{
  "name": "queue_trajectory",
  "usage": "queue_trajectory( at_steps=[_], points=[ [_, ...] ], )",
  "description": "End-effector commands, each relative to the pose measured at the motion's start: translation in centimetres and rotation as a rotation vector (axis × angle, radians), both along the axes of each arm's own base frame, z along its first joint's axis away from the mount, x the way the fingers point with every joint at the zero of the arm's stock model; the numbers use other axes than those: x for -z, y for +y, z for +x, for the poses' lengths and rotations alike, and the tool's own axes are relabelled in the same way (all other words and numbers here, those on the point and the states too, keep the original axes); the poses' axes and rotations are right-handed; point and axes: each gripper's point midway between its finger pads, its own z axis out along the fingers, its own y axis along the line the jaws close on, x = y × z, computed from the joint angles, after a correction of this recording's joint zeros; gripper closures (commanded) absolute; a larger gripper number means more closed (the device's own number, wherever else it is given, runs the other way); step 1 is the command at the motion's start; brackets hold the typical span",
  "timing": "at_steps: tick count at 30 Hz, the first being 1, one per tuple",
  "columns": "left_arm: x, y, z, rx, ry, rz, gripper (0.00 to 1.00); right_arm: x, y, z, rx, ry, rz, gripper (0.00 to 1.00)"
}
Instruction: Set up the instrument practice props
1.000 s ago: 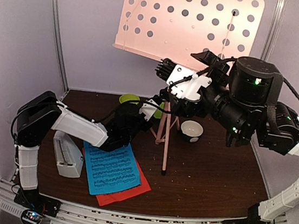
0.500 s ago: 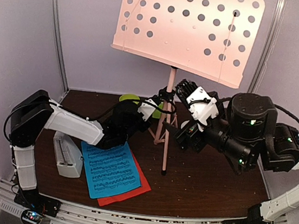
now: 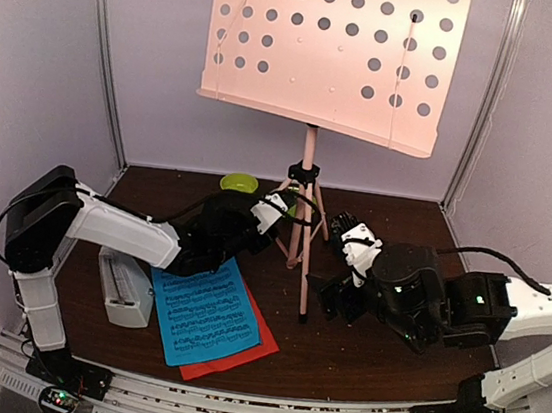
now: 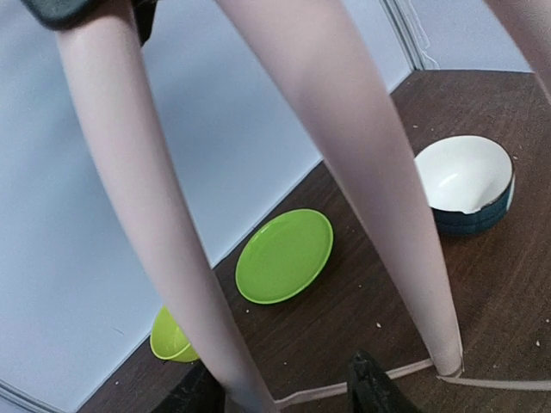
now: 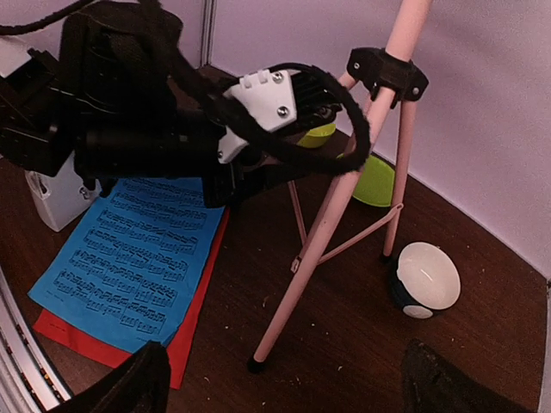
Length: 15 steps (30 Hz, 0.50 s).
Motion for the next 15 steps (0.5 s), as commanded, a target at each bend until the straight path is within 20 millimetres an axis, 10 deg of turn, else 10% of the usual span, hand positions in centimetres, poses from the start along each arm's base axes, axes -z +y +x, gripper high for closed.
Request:
queue_trajectory(
  at_steps=[1,15],
  points=[
    [-1.7,0.5,-1.2,0.06,0.027,-0.054,0.46,2.0,-0.2,1.5,0.074,0.079,0.121,0.08],
    [-0.5,2.3,-2.1,0.242,0.265,-0.151,0.42,10.1,3.0,5.5,0.066,0.153,0.143,0.26]
  ],
)
